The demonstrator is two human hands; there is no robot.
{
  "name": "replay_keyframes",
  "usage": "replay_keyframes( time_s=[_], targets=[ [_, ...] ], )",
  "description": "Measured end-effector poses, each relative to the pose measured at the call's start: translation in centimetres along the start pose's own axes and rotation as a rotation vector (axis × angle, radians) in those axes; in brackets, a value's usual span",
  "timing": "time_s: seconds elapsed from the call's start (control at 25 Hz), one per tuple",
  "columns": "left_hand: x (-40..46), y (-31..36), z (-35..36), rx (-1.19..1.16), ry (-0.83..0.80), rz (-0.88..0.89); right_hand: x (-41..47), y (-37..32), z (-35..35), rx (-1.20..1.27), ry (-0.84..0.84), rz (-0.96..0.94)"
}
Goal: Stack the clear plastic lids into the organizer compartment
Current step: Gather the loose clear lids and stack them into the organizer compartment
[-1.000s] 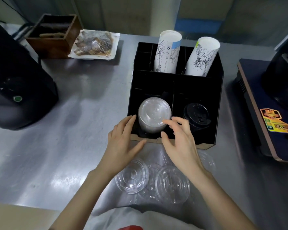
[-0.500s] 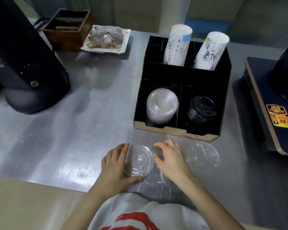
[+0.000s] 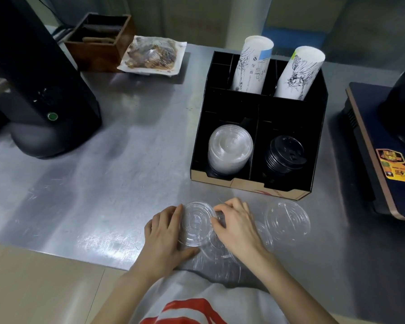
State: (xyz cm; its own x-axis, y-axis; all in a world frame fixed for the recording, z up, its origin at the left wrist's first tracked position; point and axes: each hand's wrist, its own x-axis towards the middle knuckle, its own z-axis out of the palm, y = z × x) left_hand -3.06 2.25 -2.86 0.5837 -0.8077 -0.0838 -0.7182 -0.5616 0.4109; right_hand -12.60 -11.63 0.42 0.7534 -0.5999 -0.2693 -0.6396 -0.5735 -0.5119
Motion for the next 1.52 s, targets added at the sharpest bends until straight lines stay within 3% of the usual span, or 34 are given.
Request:
replay_keyframes(
  time_s=[0.36, 0.72, 1.28, 1.52],
  targets=[
    [1.1, 1.5, -2.0, -0.306, 0.026, -0.010, 0.1, 0.0, -1.5, 0.323, 0.142, 0.025],
    [2.8, 2.9, -3.8, -0.424, 0.162, 0.170, 0.5, -0.1, -4.5, 0.510, 0.300, 0.023],
    [8.0, 5.0, -5.3, -0.352, 0.174, 0.257, 2.7, 0.0, -8.4, 0.430, 0.388, 0.017],
    [10.7, 6.1, -5.4, -0.393, 0.177, 0.242, 4.4, 0.0, -10.2, 0.362, 0.350, 0.026]
  ],
)
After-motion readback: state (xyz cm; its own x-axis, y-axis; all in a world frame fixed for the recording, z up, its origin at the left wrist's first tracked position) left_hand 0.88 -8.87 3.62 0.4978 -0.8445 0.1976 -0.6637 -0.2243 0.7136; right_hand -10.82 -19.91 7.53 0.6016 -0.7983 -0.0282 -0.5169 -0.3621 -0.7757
